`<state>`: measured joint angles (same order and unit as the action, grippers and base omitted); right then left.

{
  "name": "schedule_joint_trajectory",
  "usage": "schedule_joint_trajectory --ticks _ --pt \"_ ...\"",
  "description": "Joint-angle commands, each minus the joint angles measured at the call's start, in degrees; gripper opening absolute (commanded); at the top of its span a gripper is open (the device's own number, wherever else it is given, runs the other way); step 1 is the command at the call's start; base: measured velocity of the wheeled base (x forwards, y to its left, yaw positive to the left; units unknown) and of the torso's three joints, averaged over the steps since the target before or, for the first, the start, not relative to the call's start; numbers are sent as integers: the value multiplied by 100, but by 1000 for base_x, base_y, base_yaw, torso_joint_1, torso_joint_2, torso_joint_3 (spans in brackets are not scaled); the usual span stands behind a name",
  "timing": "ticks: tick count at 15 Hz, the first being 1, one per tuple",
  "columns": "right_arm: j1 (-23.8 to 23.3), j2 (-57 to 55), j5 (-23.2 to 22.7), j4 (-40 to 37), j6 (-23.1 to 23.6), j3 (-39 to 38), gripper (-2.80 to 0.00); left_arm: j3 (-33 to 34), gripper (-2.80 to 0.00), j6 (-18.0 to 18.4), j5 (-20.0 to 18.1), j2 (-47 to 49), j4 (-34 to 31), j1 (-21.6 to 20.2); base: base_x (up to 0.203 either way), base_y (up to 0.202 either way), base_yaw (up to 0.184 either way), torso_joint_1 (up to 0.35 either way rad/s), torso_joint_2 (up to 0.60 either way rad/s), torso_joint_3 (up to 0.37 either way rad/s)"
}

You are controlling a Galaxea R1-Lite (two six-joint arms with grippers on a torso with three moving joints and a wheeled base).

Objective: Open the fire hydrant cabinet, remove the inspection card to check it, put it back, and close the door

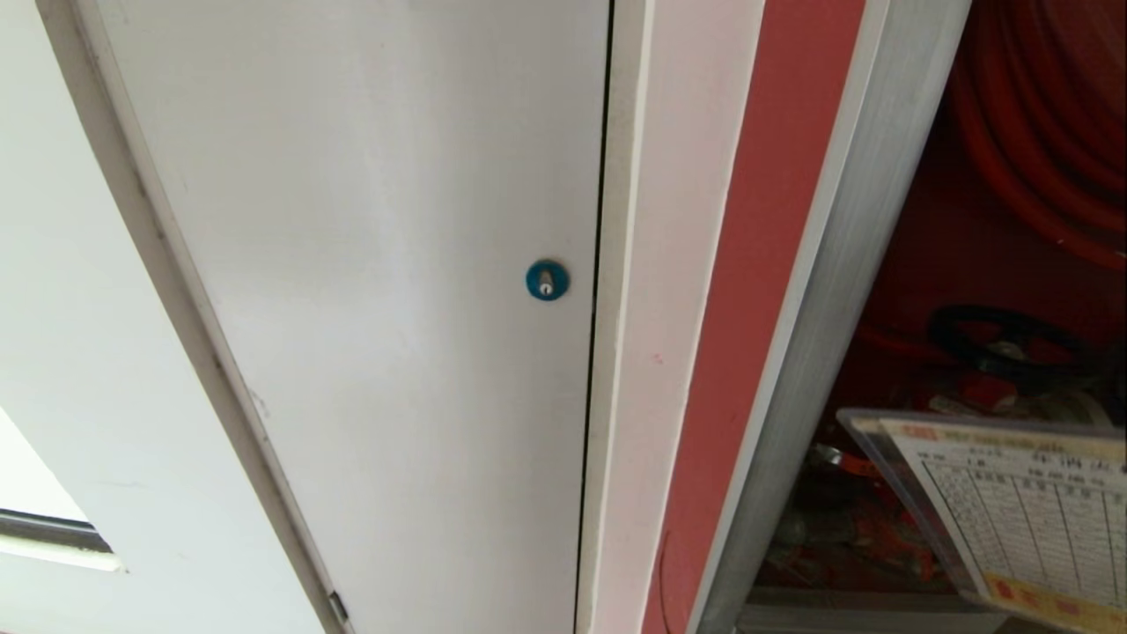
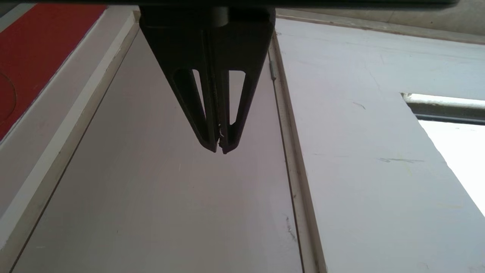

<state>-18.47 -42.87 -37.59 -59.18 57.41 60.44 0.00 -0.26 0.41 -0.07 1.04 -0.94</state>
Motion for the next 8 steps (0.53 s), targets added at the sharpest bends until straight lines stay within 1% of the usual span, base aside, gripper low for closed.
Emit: schedule_joint_trajectory --ticks 1,3,5,6,8 --pt "44 -570 -815 -312 -257 30 -280 35 -280 -1 3 7 2 -3 0 0 0 0 0 0" --pt "133 -922 -1383 -504 -473 40 -280 35 -280 -1 3 7 2 -3 0 0 0 0 0 0" --pt "363 -1198 -1943 -674 -651 122 -280 35 -280 -1 3 7 2 -3 0 0 0 0 0 0" --pt "484 -1337 -2155 -811 -698 216 -280 35 -280 -1 3 7 2 -3 0 0 0 0 0 0" --pt "692 -1638 -2403 -1028 -720 424 -280 35 -280 -1 3 7 2 -3 0 0 0 0 0 0"
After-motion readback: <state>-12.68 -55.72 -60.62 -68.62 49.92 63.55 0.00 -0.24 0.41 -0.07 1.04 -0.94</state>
